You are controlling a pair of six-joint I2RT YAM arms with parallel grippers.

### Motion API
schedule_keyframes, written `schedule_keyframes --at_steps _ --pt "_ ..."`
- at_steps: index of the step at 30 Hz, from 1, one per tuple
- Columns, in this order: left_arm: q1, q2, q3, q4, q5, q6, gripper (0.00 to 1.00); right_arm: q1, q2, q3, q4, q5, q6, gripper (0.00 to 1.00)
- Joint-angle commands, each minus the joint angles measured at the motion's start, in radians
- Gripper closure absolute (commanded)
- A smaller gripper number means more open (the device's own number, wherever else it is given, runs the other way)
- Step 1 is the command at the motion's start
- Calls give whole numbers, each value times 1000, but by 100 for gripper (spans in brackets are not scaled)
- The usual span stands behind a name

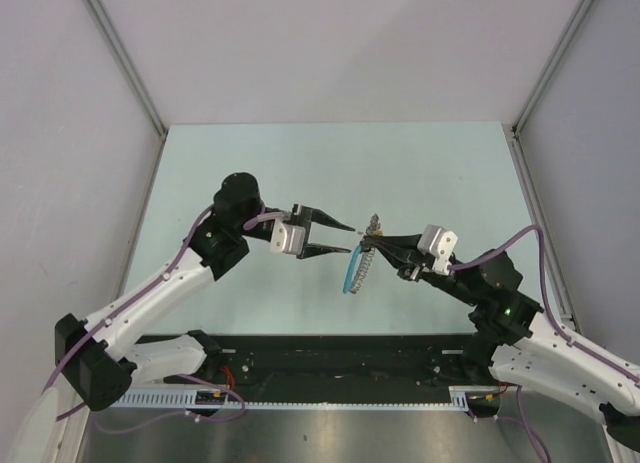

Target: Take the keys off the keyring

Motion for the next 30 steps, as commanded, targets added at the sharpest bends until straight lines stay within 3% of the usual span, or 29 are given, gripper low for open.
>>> schedule_keyframes --at_steps 1,9,17,30 --pt "-4 -37 84 -197 -55 23 54 -12 5 118 -163 61 9 100" --pt "-6 0 168 -281 -179 -222 53 -36 67 305 -505 42 81 100" --pt "-23 -6 148 -234 -145 -272 55 -48 126 419 -717 9 116 100" --pt "-67 67 182 -323 -171 -322 57 -55 181 466 -766 -62 165 100"
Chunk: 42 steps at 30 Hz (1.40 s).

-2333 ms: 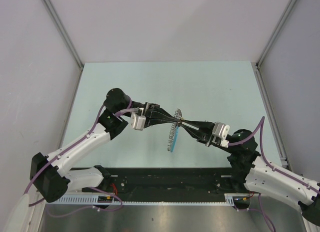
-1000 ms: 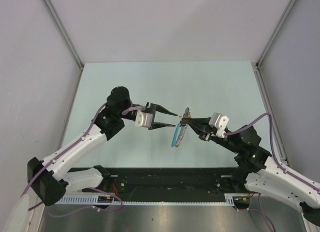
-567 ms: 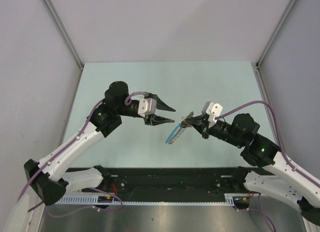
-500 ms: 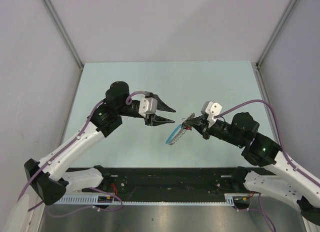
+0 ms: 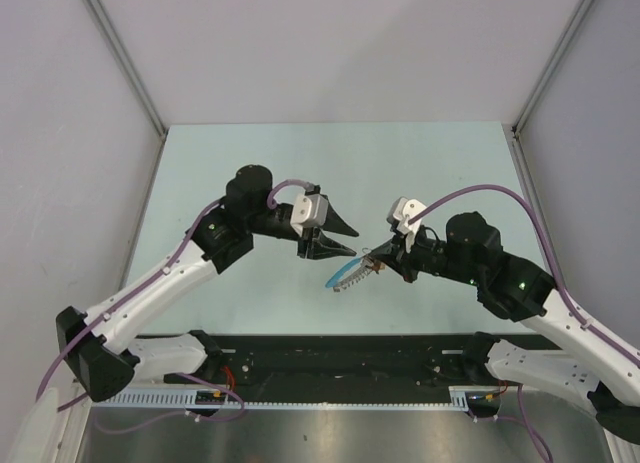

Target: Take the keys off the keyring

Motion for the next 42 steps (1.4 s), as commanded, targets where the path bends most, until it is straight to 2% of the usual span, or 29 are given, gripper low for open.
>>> schedule_keyframes --at_steps 1,14,19,25,29,31,32,33,34,35,36,38,39,40,42 --pt "-19 38 51 -66 -22 -34 57 -6 -9 61 24 -33 29 100" --pt "-59 132 111 -124 -37 -11 66 -6 -7 63 14 -56 27 100" --pt "-74 161 148 -199 -57 32 75 -8 -1 63 12 -59 21 100" --pt "-80 172 168 -268 -83 86 98 -8 6 63 18 -62 23 100" --pt "-80 157 151 -256 -84 101 100 -9 11 63 23 -52 27 100" --pt "-77 144 113 -186 -52 81 100 -12 11 63 40 -41 47 100" --pt "-72 123 91 -137 -49 58 100 -15 11 64 46 -35 53 97" --pt "-65 112 39 -19 -25 31 100 -17 6 58 60 -33 60 91" --pt "-42 105 16 47 4 -48 100 -17 -1 52 70 -29 67 80" --pt "-28 89 -36 125 24 -101 100 -18 -10 43 95 -22 79 76" --pt "-5 85 -59 281 56 -203 100 -18 -39 20 112 -15 87 73" --pt "13 80 -108 411 72 -288 100 -25 -73 -8 161 25 112 63" --pt "26 81 -116 502 80 -357 100 -26 -119 -43 176 53 121 60" --pt "27 86 -121 535 86 -382 100 -28 -139 -63 194 148 129 54" --pt "35 100 -135 641 100 -463 100 -41 -210 -126 241 294 142 50"
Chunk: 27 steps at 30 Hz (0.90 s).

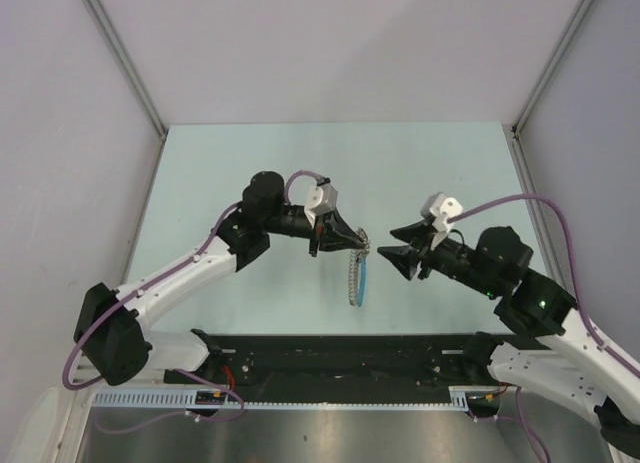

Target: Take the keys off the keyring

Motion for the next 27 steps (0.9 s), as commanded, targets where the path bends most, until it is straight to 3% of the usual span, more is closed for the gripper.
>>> schedule_keyframes --at_steps 1,10,16,23,27 --pt "16 -16 -14 422 89 -262 100 -27 -132 -89 163 261 48 50" --pt "44 63 -79 1169 109 -727 100 -60 -324 -319 376 184 82 48" --pt "73 212 -2 1610 119 -1156 99 -60 -336 -363 473 -24 68 49" --pt "72 226 43 1609 136 -1140 100 -60 -298 -384 597 -185 101 48" --pt "72 241 73 1611 150 -1148 100 -59 -247 -393 636 -178 106 50"
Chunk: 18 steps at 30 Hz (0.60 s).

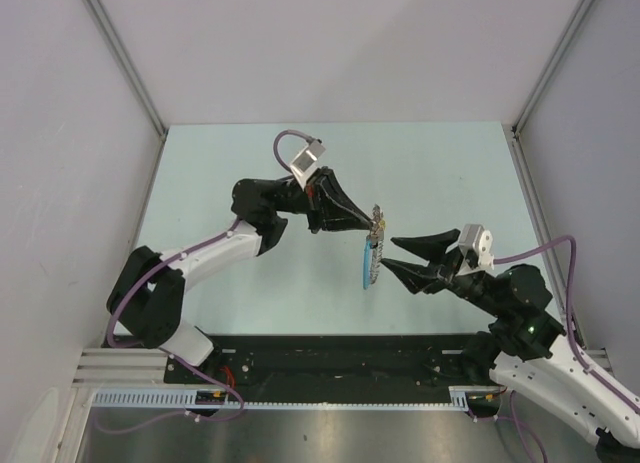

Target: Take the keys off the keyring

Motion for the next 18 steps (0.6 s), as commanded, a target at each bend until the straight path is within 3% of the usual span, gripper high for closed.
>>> schedule_keyframes --at_steps 1,10,18 --pt "4 -3 78 469 10 -39 99 -2 66 -8 106 -48 18 50" --pt "4 6 105 470 89 156 100 0 76 -9 101 60 -18 51" --pt "4 84 237 472 184 184 100 0 22 -63 167 61 -71 50"
